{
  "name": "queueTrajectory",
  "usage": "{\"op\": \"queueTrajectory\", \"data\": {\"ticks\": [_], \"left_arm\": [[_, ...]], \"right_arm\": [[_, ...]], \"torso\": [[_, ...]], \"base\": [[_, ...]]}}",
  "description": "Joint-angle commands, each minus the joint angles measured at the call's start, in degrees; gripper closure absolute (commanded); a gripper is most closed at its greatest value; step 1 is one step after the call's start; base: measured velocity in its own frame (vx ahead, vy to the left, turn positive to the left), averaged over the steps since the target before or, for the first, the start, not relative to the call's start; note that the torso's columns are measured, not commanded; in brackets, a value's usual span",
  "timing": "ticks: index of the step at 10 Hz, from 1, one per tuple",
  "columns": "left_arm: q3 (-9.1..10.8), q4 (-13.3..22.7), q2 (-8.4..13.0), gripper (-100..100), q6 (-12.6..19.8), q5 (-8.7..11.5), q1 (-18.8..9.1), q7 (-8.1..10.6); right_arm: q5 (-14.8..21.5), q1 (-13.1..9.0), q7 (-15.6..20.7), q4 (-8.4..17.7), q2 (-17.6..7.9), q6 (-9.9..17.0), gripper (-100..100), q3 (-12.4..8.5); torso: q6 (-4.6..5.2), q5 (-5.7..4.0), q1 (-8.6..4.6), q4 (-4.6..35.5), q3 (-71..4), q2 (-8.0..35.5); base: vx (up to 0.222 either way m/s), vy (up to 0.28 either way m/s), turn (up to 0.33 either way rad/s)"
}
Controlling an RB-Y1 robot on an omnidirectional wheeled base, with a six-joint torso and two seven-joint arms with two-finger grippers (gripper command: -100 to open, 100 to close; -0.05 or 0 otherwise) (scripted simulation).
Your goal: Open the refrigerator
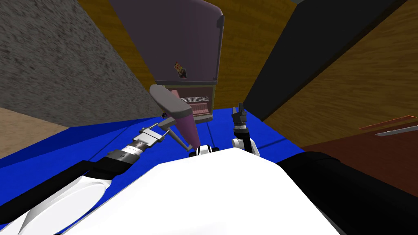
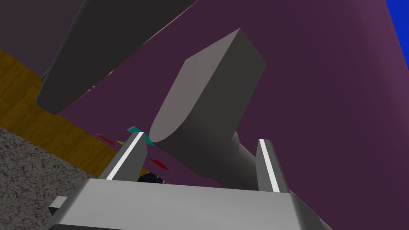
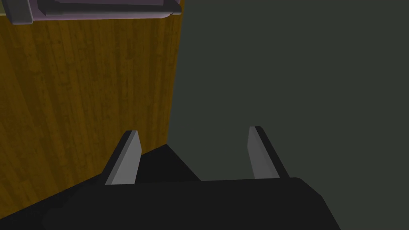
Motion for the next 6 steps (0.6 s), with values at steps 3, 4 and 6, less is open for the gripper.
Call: {"op": "queueTrajectory", "data": {"ticks": [3,4,6], "left_arm": [[3.45,-1.29,3.72,-100,-0.67,4.23,1.33,0.5],[5.12,-1.66,4.75,-100,-0.75,5.54,1.86,0.84],[8.08,-2.41,6.79,-100,-0.93,8.17,2.91,1.52]], "right_arm": [[0.0,0.03,0.0,0.0,0.02,0.0,0,0.01],[0.0,0.03,0.0,-0.01,0.03,-0.01,0,0.02],[0.0,0.03,0.0,-0.01,0.04,-0.01,0,0.03]], "torso": [[-0.12,-0.06,-0.53,-0.07,0.07,0.02],[-0.13,-0.18,-0.92,-0.08,0.15,0.13],[0.05,-0.13,-0.54,0.08,0.35,0.51]], "base": [[-0.032,0.108,0.024],[0.053,-0.085,0.082],[0.03,-0.067,0.069]]}}
